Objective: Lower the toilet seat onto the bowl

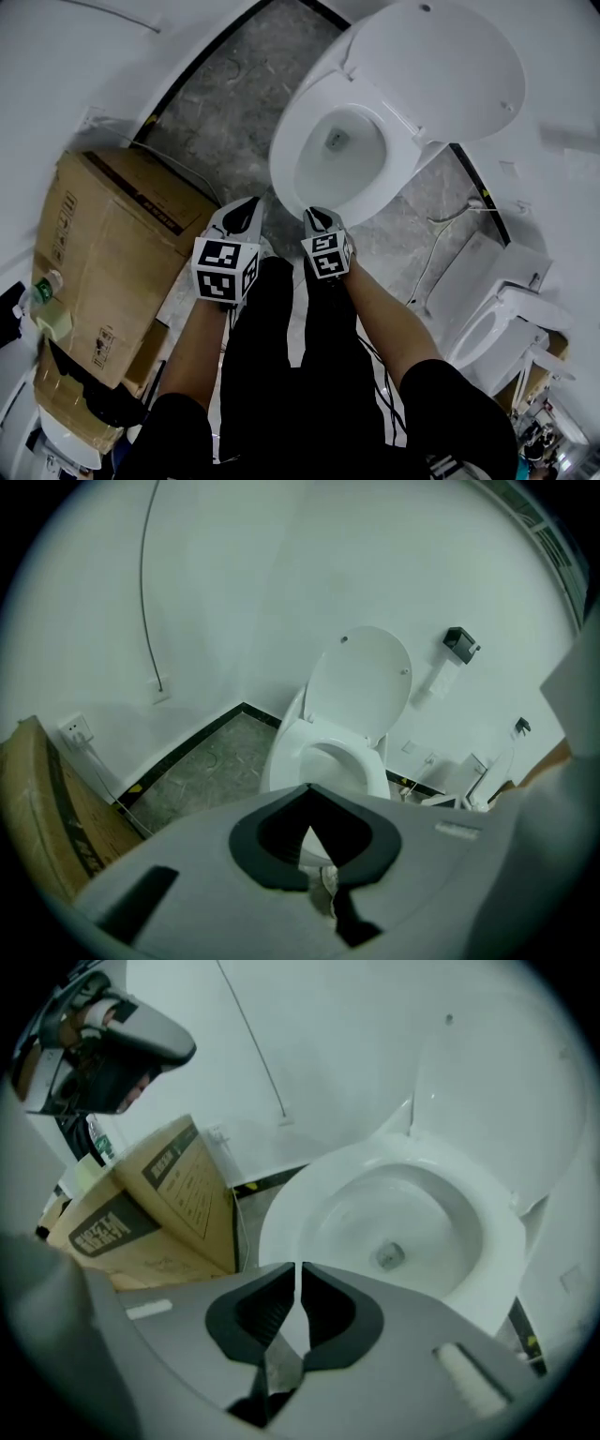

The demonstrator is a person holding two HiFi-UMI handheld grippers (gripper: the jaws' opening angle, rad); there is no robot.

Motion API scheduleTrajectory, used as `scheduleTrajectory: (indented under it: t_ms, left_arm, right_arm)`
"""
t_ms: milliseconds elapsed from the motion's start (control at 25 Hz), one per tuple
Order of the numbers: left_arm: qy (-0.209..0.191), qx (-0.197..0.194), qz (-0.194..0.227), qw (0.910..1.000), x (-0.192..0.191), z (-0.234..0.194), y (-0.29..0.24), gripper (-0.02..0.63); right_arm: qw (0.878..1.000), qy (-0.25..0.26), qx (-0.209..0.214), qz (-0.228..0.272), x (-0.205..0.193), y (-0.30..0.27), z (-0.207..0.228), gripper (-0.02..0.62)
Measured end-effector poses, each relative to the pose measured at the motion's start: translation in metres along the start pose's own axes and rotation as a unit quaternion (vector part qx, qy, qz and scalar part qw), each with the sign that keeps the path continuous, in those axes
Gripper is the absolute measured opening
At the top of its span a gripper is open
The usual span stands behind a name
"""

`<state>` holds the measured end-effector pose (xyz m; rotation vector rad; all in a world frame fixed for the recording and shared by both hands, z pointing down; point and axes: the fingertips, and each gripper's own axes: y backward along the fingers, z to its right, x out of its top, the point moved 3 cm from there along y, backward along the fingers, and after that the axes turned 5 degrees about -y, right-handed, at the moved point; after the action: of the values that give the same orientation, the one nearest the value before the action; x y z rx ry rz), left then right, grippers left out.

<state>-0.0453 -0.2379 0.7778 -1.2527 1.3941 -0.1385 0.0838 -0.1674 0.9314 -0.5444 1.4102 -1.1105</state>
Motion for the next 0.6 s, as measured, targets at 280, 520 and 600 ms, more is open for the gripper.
scheduleTrajectory:
  t_ms: [280,520,600]
  left_arm:
    - [-0.003,0.009,0.022,0.9997,0.042,0.011,0.027,0.009]
    - [-0.021,0.008,0.054,0.9983,0.108,0.037,0.065,0.009]
    - [-0.026,0.007,0.061,0.9977,0.128,0.048,0.080,0.009]
  right_arm:
    - [0.989,-0.062,-0.025,0.131,0.092,0.076,-0.001,0.008]
    - [0.978,-0.100,-0.052,0.176,0.161,0.160,0.008,0.006]
    - [0.975,-0.104,-0.058,0.190,0.182,0.192,0.006,0.006]
